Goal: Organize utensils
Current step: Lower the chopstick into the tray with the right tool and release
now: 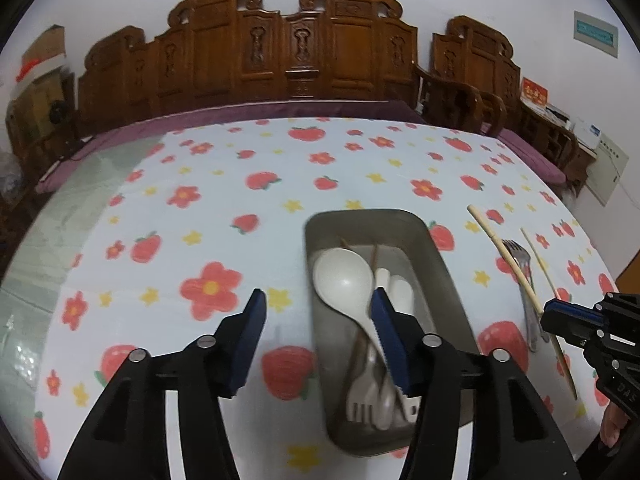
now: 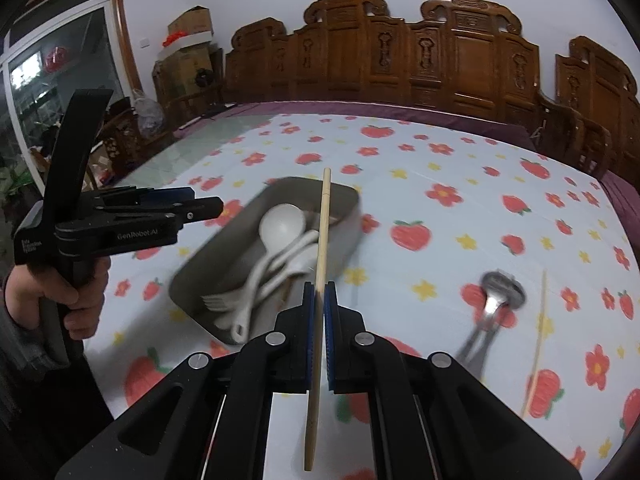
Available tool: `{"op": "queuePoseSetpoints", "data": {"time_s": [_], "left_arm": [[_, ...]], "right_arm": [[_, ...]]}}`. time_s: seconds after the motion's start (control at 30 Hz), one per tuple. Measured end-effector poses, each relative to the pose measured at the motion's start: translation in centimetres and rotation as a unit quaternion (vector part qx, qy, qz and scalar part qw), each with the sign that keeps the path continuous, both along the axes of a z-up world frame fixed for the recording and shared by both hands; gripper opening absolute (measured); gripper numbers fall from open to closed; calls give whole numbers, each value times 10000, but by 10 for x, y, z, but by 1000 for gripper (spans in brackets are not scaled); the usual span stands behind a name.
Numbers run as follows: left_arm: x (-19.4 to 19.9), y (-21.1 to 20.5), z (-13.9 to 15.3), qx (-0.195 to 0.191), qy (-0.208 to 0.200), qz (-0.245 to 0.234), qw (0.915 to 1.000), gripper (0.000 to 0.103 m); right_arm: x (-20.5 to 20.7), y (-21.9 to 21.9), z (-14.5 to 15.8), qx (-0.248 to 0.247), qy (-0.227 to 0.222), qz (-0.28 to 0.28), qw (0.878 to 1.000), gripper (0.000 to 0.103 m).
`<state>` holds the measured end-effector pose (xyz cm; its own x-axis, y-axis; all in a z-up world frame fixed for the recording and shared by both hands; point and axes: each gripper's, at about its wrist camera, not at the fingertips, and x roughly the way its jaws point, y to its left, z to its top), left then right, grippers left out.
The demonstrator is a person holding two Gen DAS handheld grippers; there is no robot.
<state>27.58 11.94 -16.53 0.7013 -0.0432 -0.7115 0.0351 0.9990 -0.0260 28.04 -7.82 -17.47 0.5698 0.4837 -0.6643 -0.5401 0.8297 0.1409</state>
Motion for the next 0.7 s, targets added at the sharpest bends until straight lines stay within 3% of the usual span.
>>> {"op": "queuePoseSetpoints", "data": {"time_s": [0.07, 0.27, 0.7], "left_arm": [[0, 6, 3, -30, -53, 54, 10000, 69], [-1, 23, 10, -78, -162, 175, 9997, 89], [1, 45, 14, -106, -215, 415, 9989, 91]], "right_arm": [[3, 8, 1, 68, 31, 17, 10000, 6], [19, 38, -4, 215, 215, 27, 9995, 6], [57, 81, -25, 206, 555, -156, 9981, 6]]}}
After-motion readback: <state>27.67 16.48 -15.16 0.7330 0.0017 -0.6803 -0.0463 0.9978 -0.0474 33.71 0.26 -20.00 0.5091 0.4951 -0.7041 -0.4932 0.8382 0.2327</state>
